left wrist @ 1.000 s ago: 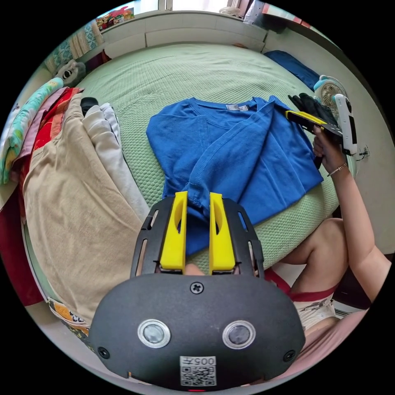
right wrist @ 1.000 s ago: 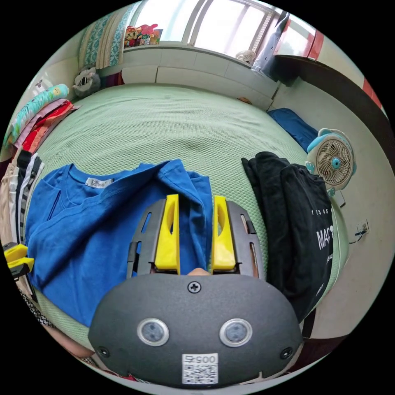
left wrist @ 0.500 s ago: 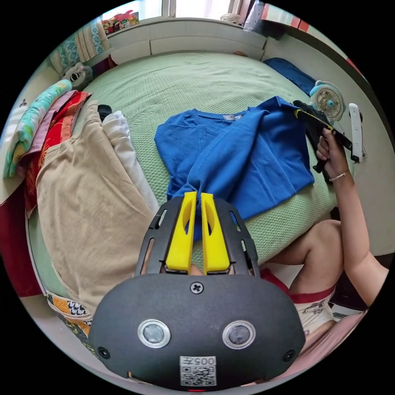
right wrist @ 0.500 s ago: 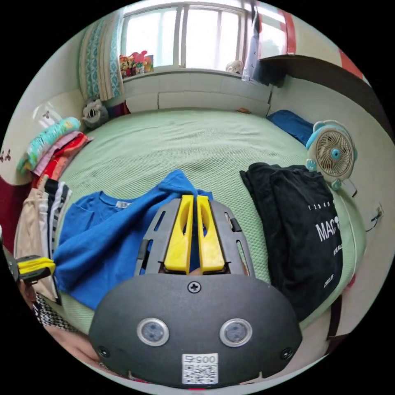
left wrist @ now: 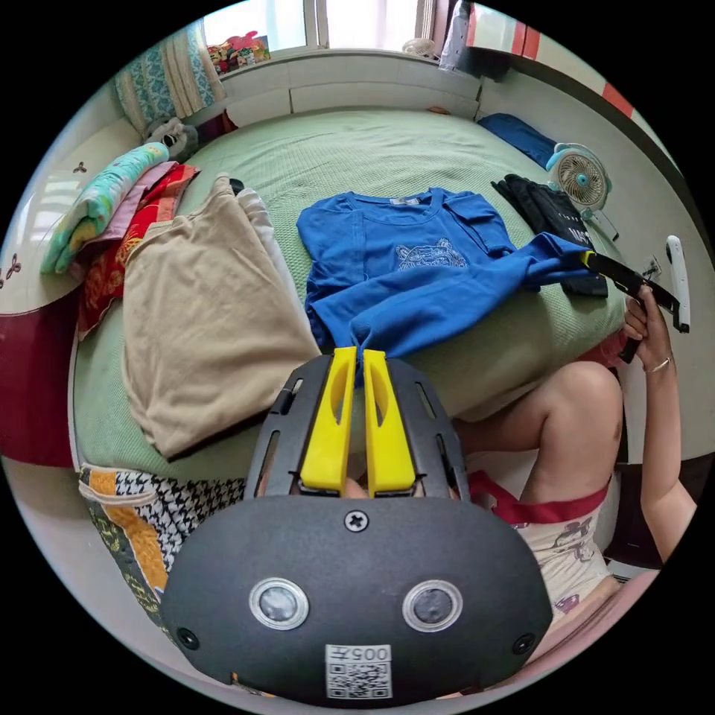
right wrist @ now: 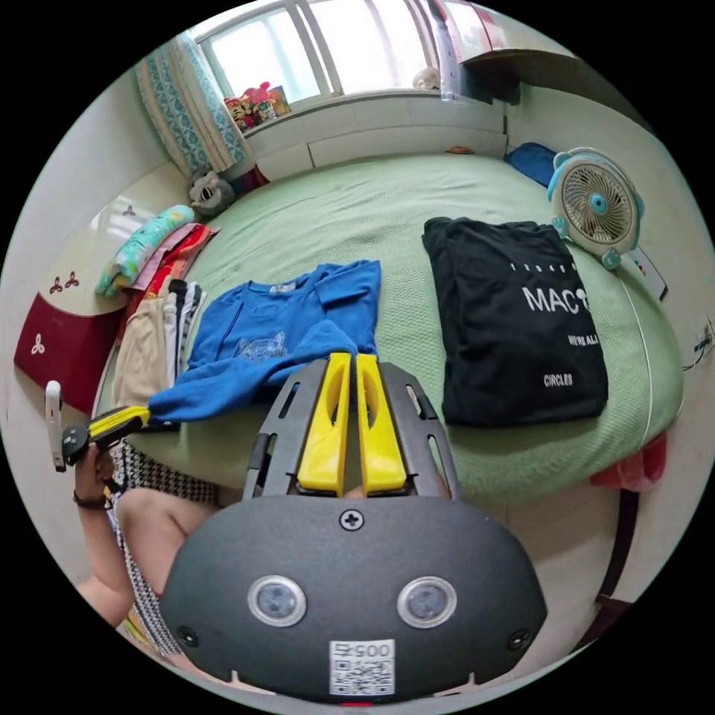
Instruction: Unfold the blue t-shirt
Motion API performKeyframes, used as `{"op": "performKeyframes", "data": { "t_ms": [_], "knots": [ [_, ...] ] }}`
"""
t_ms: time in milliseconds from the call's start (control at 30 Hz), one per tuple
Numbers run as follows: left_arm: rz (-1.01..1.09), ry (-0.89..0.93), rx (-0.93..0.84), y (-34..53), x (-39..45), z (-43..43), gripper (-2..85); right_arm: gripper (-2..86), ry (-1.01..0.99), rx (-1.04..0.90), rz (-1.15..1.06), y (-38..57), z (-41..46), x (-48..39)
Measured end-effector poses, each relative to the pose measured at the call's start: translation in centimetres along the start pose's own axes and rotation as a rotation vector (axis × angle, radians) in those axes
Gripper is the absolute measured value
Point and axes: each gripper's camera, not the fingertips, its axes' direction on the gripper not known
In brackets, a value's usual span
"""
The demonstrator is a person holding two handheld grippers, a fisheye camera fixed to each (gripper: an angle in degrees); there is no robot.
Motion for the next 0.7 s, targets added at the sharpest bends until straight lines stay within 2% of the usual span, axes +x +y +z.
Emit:
{"op": "performKeyframes", "data": {
  "t_ms": [533, 667, 700],
  "knots": [
    [-0.003, -0.047, 0.138, 11.2, 0.4, -9.1, 2.4, -1.4, -0.134, 0.161, -0.082, 12.6, -11.0, 5.0],
    [-0.107, 0.037, -0.019, 14.8, -0.9, -4.1, 3.0, 0.2, -0.102, 0.077, -0.015, 15.6, -8.0, 7.5],
    [-0.165, 0.044, -0.089, 15.7, -1.6, -2.1, 2.4, 1.4, -0.089, -0.008, 0.039, 16.4, -6.1, 8.7]
  ]
}}
